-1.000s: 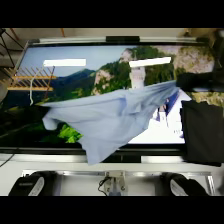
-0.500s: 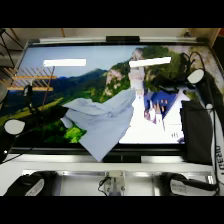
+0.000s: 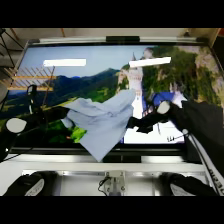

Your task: Fold the shirts.

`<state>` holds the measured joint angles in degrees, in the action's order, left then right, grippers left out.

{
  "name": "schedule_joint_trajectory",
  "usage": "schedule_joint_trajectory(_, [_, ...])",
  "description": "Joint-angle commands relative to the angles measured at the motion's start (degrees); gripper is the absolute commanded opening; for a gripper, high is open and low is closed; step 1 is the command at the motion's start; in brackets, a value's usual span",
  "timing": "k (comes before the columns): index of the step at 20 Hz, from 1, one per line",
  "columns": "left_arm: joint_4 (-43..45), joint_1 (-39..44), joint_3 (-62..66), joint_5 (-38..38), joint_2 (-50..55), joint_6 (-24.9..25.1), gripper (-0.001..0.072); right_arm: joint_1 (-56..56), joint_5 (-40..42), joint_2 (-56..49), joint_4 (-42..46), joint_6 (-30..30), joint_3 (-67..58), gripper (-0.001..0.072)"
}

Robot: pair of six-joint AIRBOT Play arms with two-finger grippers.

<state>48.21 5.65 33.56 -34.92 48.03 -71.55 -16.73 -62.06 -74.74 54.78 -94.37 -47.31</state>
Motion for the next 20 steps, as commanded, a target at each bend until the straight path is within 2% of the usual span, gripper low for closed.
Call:
schedule_joint_trajectory(1, [0.0,0.0,0.0,-3.7,0.0,0.4,0.0039,-8.3,8.6,-1.4,-6.7,-2.6,6.5,0.0659])
schedule_joint_trajectory(6, [0.0,0.0,0.0,-4.8,0.0,0.4,0.0039,-13.2,22.5,-4.7,-12.7,-3.6,6.5,0.0652])
schedule_joint_trajectory(7, [0.0,0.0,0.0,-4.8,-0.1,0.4,0.0040,-14.1,25.3,-4.9,-12.8,-4.1,6.5,0.0556])
schedule_joint_trajectory(8, [0.0,0.0,0.1,-4.7,-0.1,0.4,0.0040,-14.6,26.9,-4.9,-12.8,-5.0,6.5,0.0350])
schedule_joint_trajectory(9, [0.0,0.0,0.2,-4.8,-0.1,0.4,0.0039,-14.5,27.6,-4.8,-13.0,-6.6,6.4,0.0109])
schedule_joint_trajectory(10, [0.4,-0.1,0.7,-4.8,-0.2,0.4,0.0039,-14.0,26.7,-4.3,-13.8,-6.6,6.1,0.0057])
schedule_joint_trajectory(12, [3.3,-1.4,4.5,-8.0,-0.9,0.4,0.0038,-12.3,21.9,-0.2,-11.2,-0.2,3.7,0.0057])
schedule_joint_trajectory(13, [6.4,-2.8,8.7,-12.5,-1.4,0.4,0.0038,-10.9,18.6,3.4,-6.3,1.1,1.5,0.0058])
schedule_joint_trajectory(16, [14.1,-7.5,29.3,-33.4,-2.3,0.4,0.0038,-4.9,10.3,18.9,15.0,-0.2,-10.4,0.0058])
schedule_joint_trajectory(18, [14.4,-8.6,45.4,-41.8,-3.0,0.4,0.0038,-1.1,13.2,30.5,25.4,-0.5,-20.4,0.0058])
schedule_joint_trajectory(20, [12.3,-8.5,61.3,-41.8,-4.0,-2.0,0.0038,0.1,23.6,39.4,29.8,-0.9,-27.5,0.0058])
